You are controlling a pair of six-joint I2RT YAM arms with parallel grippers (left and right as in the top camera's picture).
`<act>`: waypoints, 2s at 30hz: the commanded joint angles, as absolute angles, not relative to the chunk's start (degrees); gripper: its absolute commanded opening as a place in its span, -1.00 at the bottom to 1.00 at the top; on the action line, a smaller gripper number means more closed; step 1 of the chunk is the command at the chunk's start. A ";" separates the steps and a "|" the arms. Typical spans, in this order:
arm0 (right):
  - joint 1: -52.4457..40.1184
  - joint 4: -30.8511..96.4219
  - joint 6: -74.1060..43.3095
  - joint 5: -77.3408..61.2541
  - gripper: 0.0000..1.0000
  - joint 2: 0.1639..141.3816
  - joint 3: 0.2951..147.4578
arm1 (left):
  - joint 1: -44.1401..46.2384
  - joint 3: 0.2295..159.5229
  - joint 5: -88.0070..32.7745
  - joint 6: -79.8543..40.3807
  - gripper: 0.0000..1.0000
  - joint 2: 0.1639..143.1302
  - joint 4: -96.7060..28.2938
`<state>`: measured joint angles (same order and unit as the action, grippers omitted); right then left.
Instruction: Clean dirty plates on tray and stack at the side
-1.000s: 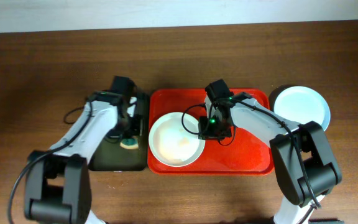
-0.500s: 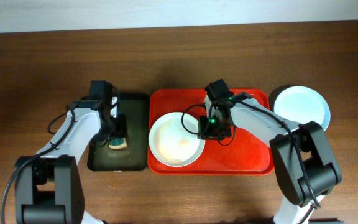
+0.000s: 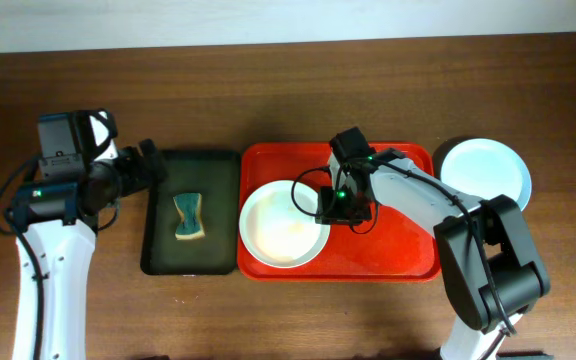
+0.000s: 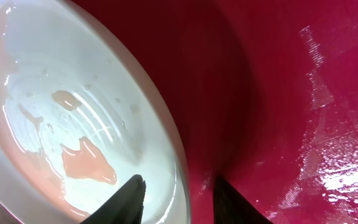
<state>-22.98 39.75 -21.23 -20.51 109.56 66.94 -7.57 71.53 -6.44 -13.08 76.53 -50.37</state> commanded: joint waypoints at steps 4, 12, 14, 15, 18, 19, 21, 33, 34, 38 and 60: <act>-25.61 38.98 -21.47 -16.62 -0.26 109.12 66.63 | -7.79 71.99 -6.20 -13.63 0.98 76.16 -50.48; -25.61 37.67 -21.52 -12.40 -0.92 109.12 66.63 | -7.79 71.99 -6.20 -13.63 0.98 76.16 -50.48; -24.99 38.30 -21.58 -12.21 -0.92 108.86 66.96 | -7.79 71.99 -6.22 -13.63 0.99 76.16 -50.48; -23.99 40.10 -21.98 -12.21 -0.92 108.18 68.20 | -7.79 71.99 -6.20 -13.63 0.98 76.16 -50.48; -20.80 45.47 -21.91 -12.16 -0.92 104.71 73.10 | -7.79 71.99 -6.20 -13.63 0.98 76.16 -50.46; -20.10 47.05 -21.91 -12.19 -0.92 103.83 74.65 | -7.79 71.99 -6.20 -13.63 0.98 76.16 -50.48; -19.75 49.41 -21.96 -12.19 -0.92 102.56 77.93 | -7.79 71.99 -6.20 -13.63 0.98 76.16 -50.48; -30.81 36.40 -35.00 -0.71 -0.92 102.69 80.49 | -7.79 71.99 -6.20 -13.63 0.98 76.16 -50.48; -32.67 34.98 -35.05 1.17 -0.92 102.80 80.49 | -7.79 71.99 -6.22 -13.63 0.98 76.16 -50.46; -39.48 30.55 -36.71 11.86 -0.92 104.49 80.49 | -7.79 71.99 -6.20 -13.63 0.98 76.16 -50.46; -54.85 3.27 11.44 47.20 -0.92 106.50 86.28 | -7.79 71.99 -6.22 -13.63 0.98 76.16 -50.46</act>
<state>-53.84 6.35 1.13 45.01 106.48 84.60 -7.57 71.53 -6.44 -13.08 76.53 -50.41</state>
